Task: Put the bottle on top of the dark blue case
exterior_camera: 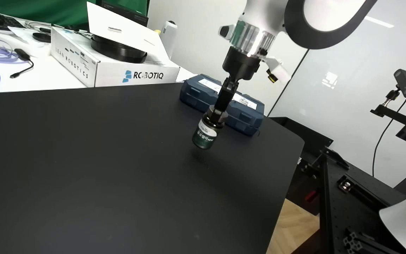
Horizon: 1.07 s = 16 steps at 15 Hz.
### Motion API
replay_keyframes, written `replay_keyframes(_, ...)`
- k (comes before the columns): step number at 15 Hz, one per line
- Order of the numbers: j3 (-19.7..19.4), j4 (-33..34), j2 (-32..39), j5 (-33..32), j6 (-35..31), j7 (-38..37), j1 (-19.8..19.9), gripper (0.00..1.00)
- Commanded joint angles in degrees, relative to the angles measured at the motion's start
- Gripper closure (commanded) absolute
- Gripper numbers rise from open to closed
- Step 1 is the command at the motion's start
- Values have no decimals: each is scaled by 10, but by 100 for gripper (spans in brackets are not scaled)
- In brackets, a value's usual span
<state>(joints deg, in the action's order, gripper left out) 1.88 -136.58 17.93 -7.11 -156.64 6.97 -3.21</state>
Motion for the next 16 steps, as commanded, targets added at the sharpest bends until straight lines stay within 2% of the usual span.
replay_keyframes(1,-32,-47,-88,-34,-4,-26,2,64)
replay_keyframes(6,-84,-89,-175,-63,4,-26,52,64)
replay_keyframes(9,-106,-93,-204,-24,26,38,97,64)
replay_keyframes(11,-123,-82,-212,-7,52,63,121,64)
replay_keyframes(16,-158,-19,-201,20,133,63,163,64)
